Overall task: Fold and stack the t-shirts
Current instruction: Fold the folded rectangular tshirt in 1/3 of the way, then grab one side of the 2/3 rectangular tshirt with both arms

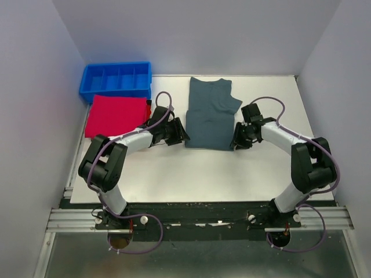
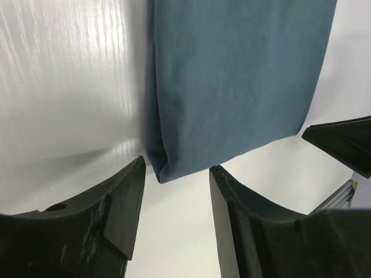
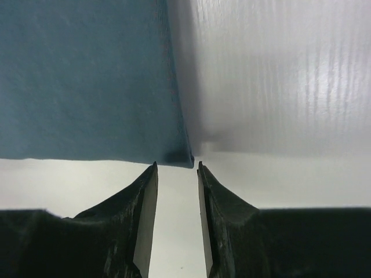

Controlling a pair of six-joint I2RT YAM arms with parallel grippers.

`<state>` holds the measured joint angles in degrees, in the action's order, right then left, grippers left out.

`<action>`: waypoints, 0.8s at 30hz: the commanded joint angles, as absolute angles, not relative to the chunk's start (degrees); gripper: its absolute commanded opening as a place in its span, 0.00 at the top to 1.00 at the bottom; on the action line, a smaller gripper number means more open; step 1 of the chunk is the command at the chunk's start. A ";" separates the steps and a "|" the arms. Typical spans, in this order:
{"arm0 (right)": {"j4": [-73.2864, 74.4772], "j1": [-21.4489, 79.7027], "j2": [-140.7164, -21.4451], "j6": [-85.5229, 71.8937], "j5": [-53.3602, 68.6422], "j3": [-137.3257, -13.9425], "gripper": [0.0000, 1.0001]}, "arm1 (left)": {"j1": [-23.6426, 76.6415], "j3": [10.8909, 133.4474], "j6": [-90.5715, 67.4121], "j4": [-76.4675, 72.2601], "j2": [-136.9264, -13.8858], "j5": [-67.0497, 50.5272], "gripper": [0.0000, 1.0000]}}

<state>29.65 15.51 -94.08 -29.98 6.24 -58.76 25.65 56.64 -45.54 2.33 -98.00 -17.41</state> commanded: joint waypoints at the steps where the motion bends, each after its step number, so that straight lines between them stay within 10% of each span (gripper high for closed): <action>1: 25.23 16.26 -95.10 -30.41 8.00 -56.34 0.59 | 26.54 54.06 -45.53 -2.19 -97.82 -18.63 0.43; 24: 23.99 16.70 -99.05 -30.32 6.50 -56.16 0.99 | 27.51 53.09 -44.83 -3.34 -103.09 -20.65 0.55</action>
<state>24.14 16.19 -98.32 -30.55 7.22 -56.40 26.85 53.45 -45.25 -1.34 -101.54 -18.06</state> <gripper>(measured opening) 0.016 0.473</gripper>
